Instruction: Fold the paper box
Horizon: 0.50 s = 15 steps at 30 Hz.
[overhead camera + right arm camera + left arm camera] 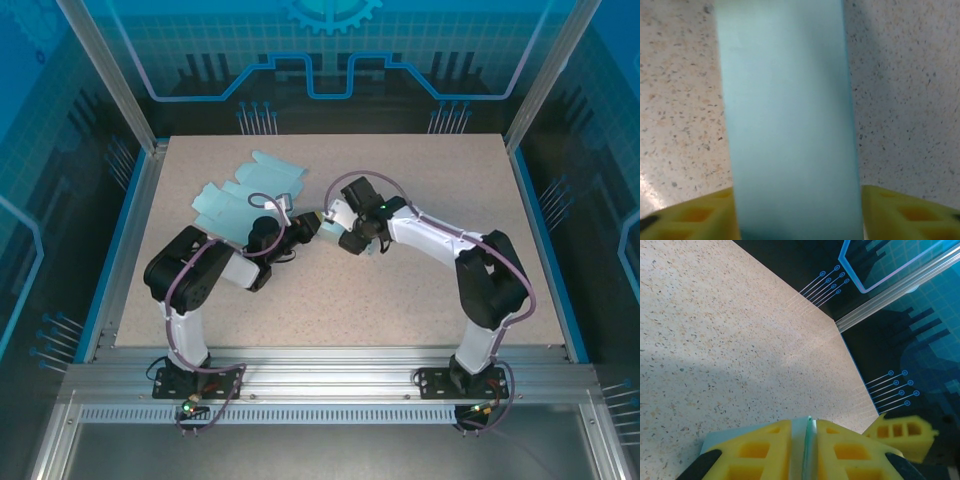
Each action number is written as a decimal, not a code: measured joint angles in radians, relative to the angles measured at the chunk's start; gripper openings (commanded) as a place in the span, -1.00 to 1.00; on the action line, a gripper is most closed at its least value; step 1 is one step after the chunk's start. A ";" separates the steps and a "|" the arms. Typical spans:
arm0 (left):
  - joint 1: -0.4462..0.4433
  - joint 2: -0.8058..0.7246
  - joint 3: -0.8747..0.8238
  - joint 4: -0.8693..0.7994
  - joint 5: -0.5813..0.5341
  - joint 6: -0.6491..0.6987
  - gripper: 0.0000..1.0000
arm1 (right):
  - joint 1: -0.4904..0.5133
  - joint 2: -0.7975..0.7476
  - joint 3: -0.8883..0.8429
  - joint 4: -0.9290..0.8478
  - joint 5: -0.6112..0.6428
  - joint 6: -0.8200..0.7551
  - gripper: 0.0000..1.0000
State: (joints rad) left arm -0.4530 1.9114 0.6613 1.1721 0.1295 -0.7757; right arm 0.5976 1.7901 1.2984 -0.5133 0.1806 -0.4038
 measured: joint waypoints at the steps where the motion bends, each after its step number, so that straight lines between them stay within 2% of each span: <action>1: 0.000 -0.005 0.000 -0.010 0.000 0.000 -0.61 | 0.003 0.005 0.003 -0.005 0.005 -0.008 -0.22; 3: -0.001 -0.020 -0.002 -0.034 -0.001 0.001 -0.60 | 0.018 0.005 0.005 -0.011 0.032 -0.015 -0.39; 5: 0.000 -0.048 -0.010 -0.070 -0.003 0.006 -0.47 | 0.036 0.005 0.005 -0.010 0.075 -0.025 -0.49; 6: 0.002 -0.069 -0.019 -0.100 -0.004 0.011 -0.38 | 0.047 0.005 0.005 -0.006 0.103 -0.028 -0.48; 11: 0.027 -0.209 -0.090 -0.333 -0.024 0.019 -0.31 | 0.087 0.008 -0.015 0.057 0.302 -0.050 -0.46; 15: 0.058 -0.394 -0.108 -0.590 -0.108 0.040 -0.23 | 0.088 0.016 -0.039 0.132 0.434 -0.055 -0.36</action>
State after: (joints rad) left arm -0.3946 1.5173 0.5529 0.5819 0.0216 -0.7357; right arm 0.6857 1.8061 1.2594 -0.3813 0.6144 -0.4583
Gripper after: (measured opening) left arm 0.367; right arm 0.427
